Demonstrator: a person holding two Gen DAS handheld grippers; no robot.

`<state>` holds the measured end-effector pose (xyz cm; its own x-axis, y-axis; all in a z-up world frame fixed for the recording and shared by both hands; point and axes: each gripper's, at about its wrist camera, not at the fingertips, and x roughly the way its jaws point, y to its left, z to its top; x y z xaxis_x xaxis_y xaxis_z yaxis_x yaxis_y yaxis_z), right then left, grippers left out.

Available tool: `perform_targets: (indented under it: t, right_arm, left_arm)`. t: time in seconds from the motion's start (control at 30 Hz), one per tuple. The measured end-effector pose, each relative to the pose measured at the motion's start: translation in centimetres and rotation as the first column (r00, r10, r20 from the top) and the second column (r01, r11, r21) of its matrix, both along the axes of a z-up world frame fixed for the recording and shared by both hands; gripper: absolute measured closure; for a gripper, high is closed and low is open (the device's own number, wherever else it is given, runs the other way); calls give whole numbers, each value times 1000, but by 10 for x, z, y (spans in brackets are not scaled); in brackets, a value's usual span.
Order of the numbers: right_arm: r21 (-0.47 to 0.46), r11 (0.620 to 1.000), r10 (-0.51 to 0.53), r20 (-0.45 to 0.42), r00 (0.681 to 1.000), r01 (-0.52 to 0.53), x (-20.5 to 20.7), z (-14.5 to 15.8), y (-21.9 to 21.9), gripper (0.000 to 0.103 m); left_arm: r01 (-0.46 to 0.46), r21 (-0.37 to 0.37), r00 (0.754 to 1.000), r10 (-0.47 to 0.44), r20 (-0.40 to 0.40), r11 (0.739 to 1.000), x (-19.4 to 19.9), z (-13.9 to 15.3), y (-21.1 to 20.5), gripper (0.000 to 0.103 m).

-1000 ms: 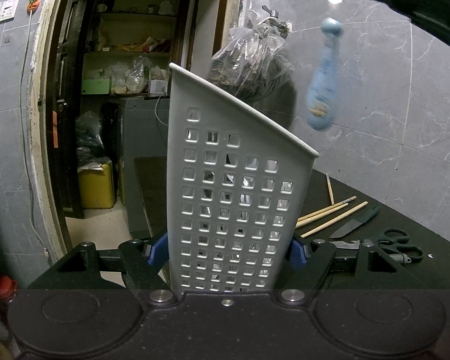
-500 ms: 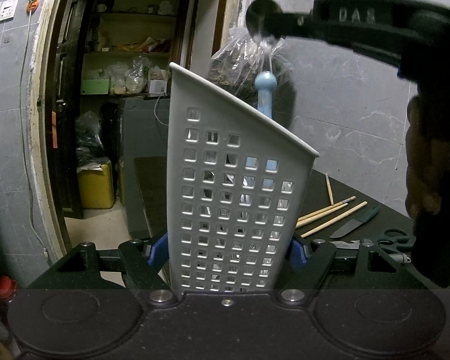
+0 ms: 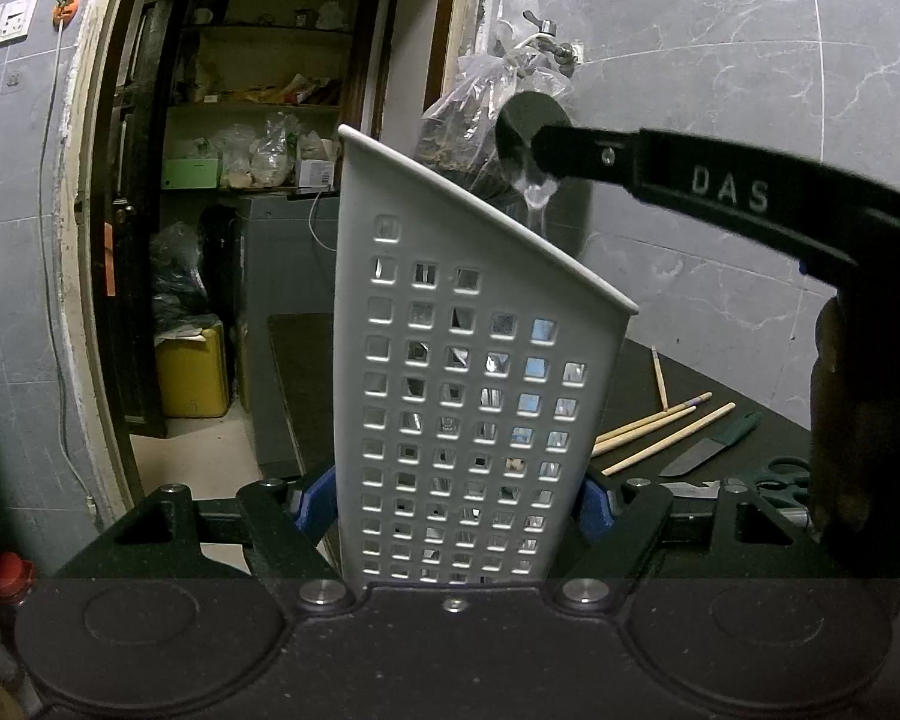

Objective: Organize utensils
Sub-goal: 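Lower the blue-handled spoon into the basket and open the right tool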

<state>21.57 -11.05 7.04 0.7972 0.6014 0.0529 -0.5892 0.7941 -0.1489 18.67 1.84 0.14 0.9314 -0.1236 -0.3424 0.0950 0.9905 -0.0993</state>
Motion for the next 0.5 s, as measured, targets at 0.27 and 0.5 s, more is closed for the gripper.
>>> perform_targets:
  t: [0.27, 0.5]
  right_arm:
    - [-18, 1000, -4, -23, 1000, 3, -1, -6, -2, 101]
    - [-38, 999, -2, -43, 999, 1, -3, -10, -2, 101]
  left_arm:
    - [0, 0, 1000, 0, 0, 1000, 0, 0, 0, 26]
    - [0, 0, 1000, 0, 0, 1000, 0, 0, 0, 26]
